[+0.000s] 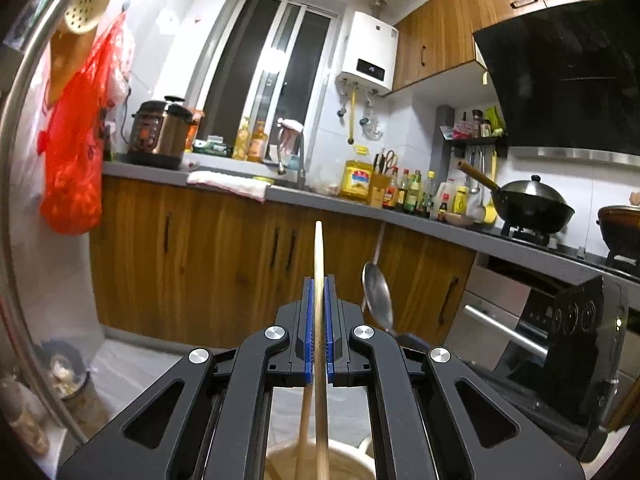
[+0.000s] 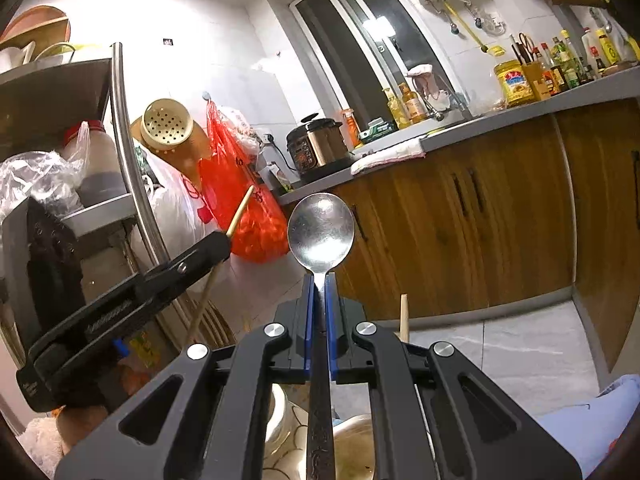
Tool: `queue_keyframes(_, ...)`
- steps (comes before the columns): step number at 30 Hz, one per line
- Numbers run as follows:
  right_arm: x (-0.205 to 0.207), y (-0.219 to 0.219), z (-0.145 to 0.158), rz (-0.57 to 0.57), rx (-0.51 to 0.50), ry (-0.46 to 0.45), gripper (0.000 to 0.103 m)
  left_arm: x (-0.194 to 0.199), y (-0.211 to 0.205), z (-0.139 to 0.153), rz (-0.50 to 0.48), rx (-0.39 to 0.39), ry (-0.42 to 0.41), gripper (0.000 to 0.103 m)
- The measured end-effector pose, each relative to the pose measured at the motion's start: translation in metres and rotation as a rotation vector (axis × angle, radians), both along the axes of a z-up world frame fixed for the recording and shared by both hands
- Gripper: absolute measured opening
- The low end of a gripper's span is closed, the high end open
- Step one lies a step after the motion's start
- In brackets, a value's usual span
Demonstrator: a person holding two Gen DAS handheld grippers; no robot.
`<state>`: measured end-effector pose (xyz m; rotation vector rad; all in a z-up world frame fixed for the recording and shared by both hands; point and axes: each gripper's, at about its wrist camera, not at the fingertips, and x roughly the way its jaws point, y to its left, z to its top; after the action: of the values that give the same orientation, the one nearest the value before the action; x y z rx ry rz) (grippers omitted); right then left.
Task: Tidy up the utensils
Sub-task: 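Lift the spoon and chopstick with both tools up over the ceramic holder, then drop the chopstick in the larger pot while the right tool drops the spoon in the smaller pot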
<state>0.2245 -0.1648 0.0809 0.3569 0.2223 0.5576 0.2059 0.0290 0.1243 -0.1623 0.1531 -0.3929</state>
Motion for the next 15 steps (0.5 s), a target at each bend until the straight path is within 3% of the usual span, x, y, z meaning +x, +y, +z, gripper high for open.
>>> queue_keyframes(15, 0.0056, -0.0004, -0.0083, 0.003, -0.002, 0.001, 0.006, 0.0104, -0.007, -0.01, 0.007, 0.041, 0.011, 0.005)
